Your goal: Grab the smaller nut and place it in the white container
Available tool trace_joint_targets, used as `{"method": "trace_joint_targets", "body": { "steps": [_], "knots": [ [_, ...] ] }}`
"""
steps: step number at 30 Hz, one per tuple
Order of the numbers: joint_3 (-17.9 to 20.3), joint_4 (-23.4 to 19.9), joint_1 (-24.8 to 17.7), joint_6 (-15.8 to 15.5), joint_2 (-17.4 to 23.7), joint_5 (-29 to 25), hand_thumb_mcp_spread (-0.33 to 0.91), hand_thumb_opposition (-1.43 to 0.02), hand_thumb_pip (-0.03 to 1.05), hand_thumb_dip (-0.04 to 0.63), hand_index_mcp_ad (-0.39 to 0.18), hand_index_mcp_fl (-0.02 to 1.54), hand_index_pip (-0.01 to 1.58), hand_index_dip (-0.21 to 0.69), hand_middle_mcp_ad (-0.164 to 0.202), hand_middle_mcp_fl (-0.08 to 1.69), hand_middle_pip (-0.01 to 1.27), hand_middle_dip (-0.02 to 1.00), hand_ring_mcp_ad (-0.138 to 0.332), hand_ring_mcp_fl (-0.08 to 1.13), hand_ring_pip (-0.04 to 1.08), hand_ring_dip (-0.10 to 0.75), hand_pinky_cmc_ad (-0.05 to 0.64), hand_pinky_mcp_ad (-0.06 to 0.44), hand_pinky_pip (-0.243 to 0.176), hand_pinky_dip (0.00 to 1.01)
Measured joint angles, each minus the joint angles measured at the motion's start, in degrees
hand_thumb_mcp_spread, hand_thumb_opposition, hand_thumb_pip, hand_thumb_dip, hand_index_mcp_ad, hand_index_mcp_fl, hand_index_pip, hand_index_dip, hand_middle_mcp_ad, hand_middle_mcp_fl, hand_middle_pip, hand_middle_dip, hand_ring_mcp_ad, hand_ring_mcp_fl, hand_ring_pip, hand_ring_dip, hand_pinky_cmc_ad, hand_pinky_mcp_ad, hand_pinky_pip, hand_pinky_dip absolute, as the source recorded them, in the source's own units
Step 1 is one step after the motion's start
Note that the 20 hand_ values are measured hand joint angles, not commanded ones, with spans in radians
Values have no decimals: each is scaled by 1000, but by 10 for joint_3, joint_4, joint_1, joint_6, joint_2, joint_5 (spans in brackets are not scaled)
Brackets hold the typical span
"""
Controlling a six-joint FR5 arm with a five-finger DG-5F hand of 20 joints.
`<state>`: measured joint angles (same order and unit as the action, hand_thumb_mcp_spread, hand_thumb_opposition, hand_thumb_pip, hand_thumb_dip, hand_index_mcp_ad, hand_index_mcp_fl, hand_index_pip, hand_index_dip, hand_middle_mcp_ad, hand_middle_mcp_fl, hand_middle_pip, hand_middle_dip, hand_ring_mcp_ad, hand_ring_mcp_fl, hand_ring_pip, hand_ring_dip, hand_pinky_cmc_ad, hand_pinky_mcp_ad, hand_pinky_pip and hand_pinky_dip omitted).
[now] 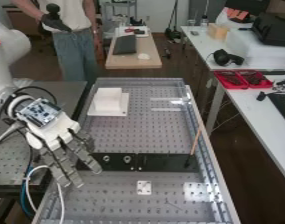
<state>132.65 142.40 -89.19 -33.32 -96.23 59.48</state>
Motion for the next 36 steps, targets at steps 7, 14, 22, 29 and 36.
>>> {"method": "trace_joint_targets", "body": {
  "steps": [7,14,22,29,36],
  "knots": [
    [-10,19,3,-13,-8,15,417,-836,562,176,-161,136,1445,199,113,9,143,157,262,14,80,-58,305,230,-120,176],
    [-15,33,5,-21,-14,20,417,-836,562,176,-161,188,1447,199,113,9,143,157,262,14,80,-58,304,234,-110,180],
    [-11,30,-4,-30,-21,10,414,-836,562,176,-162,220,1471,204,113,40,143,157,264,14,80,-56,304,234,-106,180],
    [1,20,-19,-39,-19,-13,429,-852,562,188,-159,216,1494,222,112,38,140,161,264,14,82,-56,302,234,-106,180],
    [14,-5,-33,-50,-18,-38,431,-852,562,188,-162,188,1494,237,96,37,143,173,250,14,82,-54,304,213,-106,180]
  ]
}}
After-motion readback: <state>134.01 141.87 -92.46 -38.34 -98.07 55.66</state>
